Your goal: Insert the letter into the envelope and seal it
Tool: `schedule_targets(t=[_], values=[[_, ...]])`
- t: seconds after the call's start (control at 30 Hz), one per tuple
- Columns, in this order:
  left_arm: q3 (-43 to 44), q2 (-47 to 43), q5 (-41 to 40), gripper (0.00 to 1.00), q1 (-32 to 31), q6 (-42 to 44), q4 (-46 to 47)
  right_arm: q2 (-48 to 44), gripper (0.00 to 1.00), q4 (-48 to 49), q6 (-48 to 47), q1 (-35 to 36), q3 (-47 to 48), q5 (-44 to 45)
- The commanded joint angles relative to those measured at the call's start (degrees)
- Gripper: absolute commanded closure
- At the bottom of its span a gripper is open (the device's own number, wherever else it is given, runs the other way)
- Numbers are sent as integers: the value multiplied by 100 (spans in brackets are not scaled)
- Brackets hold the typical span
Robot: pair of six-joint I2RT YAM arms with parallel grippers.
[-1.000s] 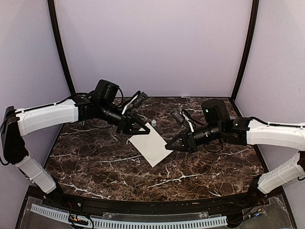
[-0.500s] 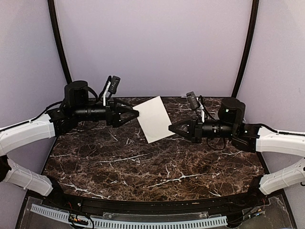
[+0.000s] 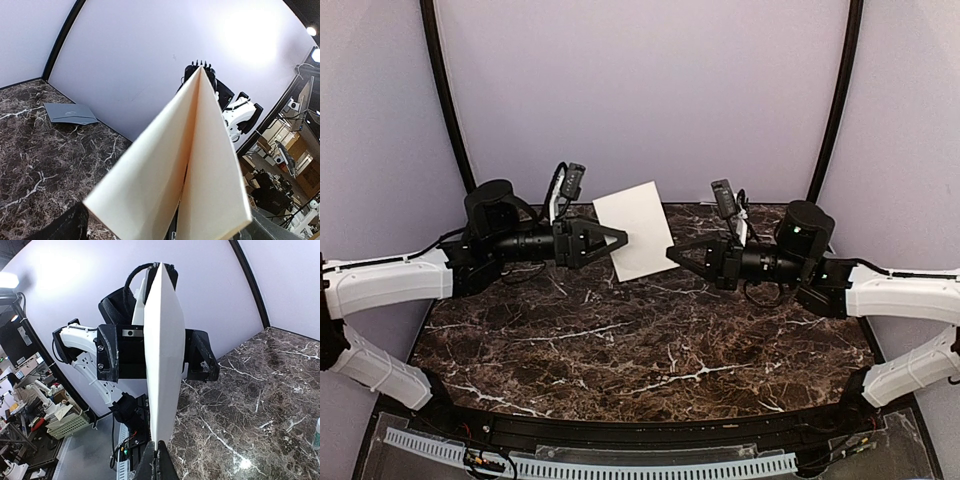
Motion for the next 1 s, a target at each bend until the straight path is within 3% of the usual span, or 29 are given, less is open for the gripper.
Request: schedule_targets(t=[0.0, 0.17, 0.27, 0.3, 0.37, 0.47, 0.57, 0.63, 0.67, 0.77, 0.83, 0.97], values=[[-22, 88, 322, 5, -18, -304, 663, 41, 100, 549, 138, 34, 116, -263], [-92, 165, 605, 38, -28, -666, 1331, -1, 100, 548, 150, 34, 76, -216], [-184, 158, 653, 51, -32, -942, 1671, -20, 100, 647, 205, 34, 19, -163], [-202, 171, 680, 63, -32, -992, 1775, -27, 100, 690, 220, 34, -3, -141], [-207, 186, 731, 76, -33, -1076, 1825, -37, 100, 734, 248, 34, -35, -38], [-219, 188, 752, 82, -33, -1120, 1851, -27, 100, 713, 250, 29, -34, 54], [-197, 183, 775, 98, -32, -1102, 1758, -25, 100, 643, 251, 29, -27, 178], [-145, 156, 764, 100, -33, -987, 1578, -63, 100, 489, 195, 25, -2, 316], [-116, 112, 740, 100, -28, -835, 1465, -114, 95, 361, 148, 23, 20, 409], [168, 4, 560, 100, 31, -390, 441, -305, 61, -390, -114, 14, 182, 847], [402, -53, 482, 100, 183, -3, -352, -424, 45, -1278, -358, 0, 387, 1410], [784, -80, 517, 100, 787, 801, -1730, -563, 25, -3087, -883, -82, 828, 2804]])
